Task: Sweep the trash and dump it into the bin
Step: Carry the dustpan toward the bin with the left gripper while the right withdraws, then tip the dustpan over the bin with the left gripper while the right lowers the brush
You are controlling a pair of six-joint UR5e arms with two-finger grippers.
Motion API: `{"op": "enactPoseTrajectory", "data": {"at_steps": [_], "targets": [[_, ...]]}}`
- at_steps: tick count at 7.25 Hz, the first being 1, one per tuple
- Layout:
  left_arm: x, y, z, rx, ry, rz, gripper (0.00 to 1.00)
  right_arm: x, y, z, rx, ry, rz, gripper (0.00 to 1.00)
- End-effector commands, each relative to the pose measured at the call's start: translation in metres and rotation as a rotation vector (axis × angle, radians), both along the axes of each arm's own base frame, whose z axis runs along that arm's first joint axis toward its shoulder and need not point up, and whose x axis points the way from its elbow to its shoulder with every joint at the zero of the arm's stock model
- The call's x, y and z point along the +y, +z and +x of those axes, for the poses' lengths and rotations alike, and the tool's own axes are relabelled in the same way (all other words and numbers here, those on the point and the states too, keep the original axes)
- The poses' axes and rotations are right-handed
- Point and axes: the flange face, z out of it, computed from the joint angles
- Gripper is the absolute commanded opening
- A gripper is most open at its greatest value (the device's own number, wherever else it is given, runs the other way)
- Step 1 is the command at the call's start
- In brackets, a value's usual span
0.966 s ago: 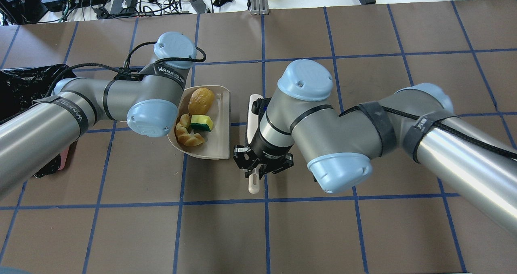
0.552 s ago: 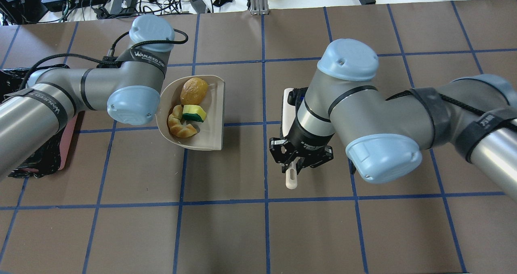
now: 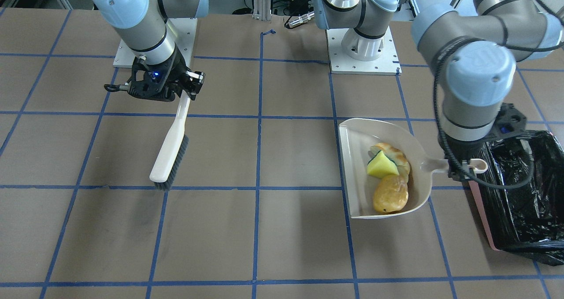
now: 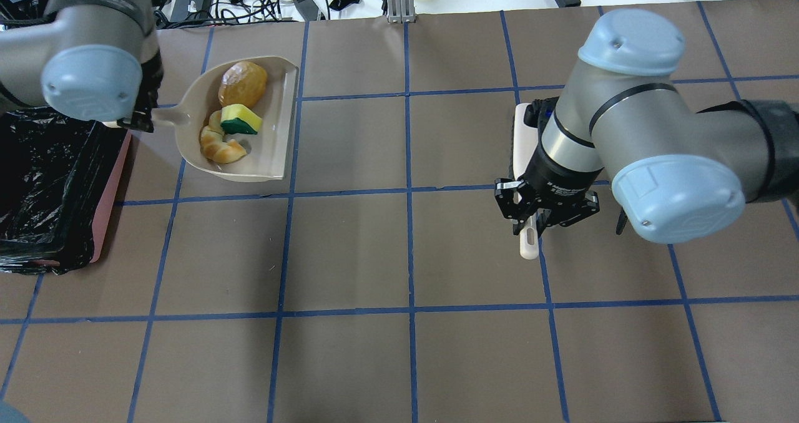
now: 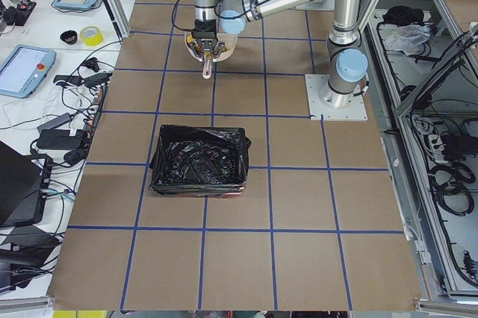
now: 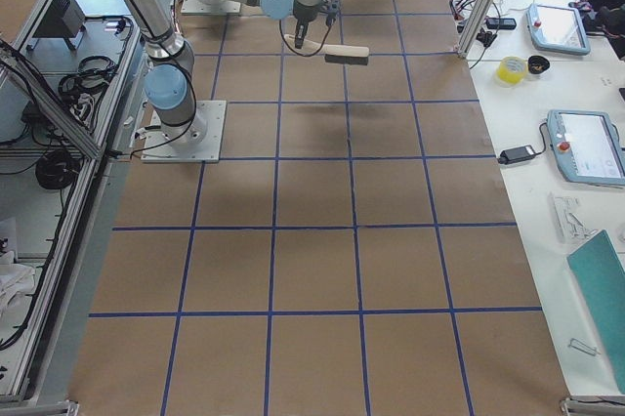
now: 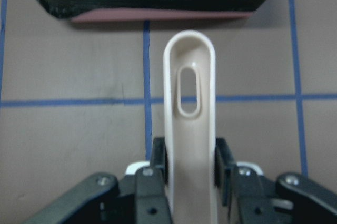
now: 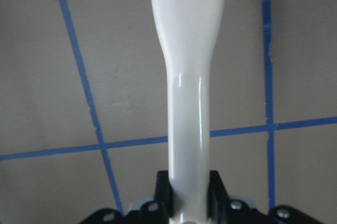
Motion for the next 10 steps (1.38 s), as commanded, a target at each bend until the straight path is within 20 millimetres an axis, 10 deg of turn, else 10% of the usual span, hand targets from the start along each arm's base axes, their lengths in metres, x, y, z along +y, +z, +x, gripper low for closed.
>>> {"op": "enactPoseTrajectory", "data": {"at_steps": [1, 4, 7, 10], "targets": [[-0.01, 0.058, 0.1, 0.054, -0.035, -0.059, 0.0, -0.023, -0.01, -0.092, -0.021, 0.006, 0.035, 0.0], [0.008, 0.087, 0.271, 0.011, -0.118, -0.056, 0.0, -0.058, -0.042, -0.154, 0.033, 0.077, 0.064, 0.0], [0.006, 0.061, 0.309, -0.032, -0.074, -0.085, 0.0, -0.148, -0.062, -0.197, 0.17, 0.153, -0.003, 0.0], [0.031, 0.031, 0.388, -0.117, -0.285, -0.015, 0.0, -0.164, -0.099, -0.243, 0.147, 0.187, 0.051, 0.0]]}}
